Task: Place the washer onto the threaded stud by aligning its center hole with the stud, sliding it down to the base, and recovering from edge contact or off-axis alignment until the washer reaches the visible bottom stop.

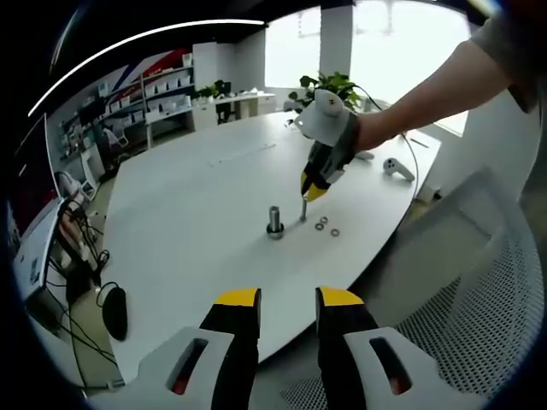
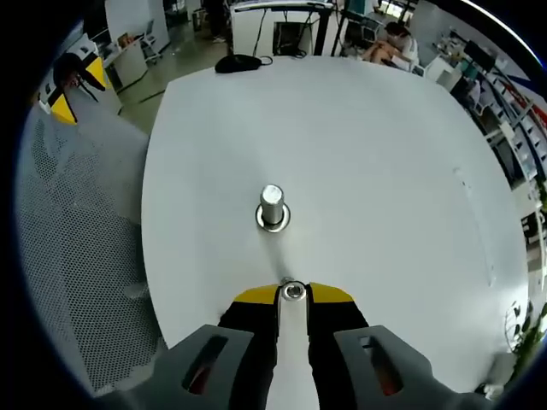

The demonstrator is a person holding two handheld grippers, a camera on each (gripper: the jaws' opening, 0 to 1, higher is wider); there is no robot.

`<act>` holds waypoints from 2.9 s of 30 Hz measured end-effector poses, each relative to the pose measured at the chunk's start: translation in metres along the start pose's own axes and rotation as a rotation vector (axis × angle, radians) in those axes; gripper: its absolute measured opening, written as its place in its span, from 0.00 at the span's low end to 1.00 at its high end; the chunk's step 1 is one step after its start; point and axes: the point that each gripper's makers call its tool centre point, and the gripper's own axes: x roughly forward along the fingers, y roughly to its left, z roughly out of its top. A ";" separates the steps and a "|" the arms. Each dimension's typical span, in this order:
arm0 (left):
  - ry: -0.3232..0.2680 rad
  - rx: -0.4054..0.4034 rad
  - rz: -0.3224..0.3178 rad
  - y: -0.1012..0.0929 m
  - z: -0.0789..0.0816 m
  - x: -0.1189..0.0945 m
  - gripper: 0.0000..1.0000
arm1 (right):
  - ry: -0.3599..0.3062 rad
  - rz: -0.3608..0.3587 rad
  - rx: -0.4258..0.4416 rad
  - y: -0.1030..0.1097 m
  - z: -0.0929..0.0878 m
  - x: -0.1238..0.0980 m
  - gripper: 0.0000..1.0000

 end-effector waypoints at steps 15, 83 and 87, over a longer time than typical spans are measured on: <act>0.001 0.001 -0.017 -0.003 0.000 0.001 0.23 | -0.023 0.022 0.019 -0.006 0.012 0.021 0.09; 0.034 -0.006 -0.003 0.000 -0.006 0.002 0.22 | 0.069 0.059 0.076 0.027 -0.063 0.032 0.17; 0.031 -0.008 -0.004 0.000 -0.005 0.002 0.22 | 0.099 0.080 0.062 0.027 -0.063 0.032 0.16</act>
